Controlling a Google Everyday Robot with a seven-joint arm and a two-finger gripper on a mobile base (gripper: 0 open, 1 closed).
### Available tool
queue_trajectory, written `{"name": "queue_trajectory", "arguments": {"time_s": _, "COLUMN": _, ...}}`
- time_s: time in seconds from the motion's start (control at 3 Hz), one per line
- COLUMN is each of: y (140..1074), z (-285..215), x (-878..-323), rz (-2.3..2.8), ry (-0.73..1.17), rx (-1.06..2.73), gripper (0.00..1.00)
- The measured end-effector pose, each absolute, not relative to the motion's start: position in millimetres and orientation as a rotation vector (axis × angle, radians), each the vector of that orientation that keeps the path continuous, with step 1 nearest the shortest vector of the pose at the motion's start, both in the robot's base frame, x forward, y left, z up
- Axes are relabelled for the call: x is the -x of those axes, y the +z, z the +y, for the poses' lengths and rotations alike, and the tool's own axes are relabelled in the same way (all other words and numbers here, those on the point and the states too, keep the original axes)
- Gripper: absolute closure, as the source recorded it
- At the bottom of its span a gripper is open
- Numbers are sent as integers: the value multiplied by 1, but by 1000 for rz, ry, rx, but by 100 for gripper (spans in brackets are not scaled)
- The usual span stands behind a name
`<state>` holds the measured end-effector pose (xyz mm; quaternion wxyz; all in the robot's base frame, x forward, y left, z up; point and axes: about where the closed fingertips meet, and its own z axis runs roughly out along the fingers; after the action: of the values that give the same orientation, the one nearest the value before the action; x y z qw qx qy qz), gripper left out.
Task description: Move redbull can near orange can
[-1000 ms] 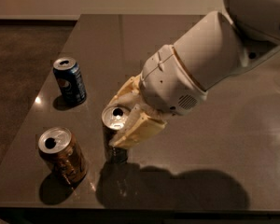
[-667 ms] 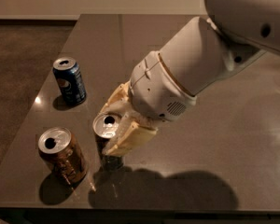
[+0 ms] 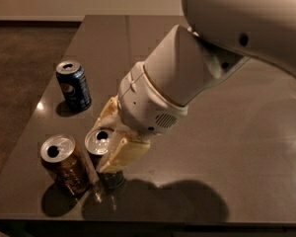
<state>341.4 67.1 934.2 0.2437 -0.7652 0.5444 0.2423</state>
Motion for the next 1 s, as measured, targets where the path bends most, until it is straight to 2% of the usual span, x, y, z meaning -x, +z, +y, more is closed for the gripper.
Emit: {"name": "queue_trajectory", "arguments": {"time_s": 1.0, "y": 919, "z": 77, "x": -343, "rz": 1540, "ry": 685, "rx": 2095, "gripper": 12}}
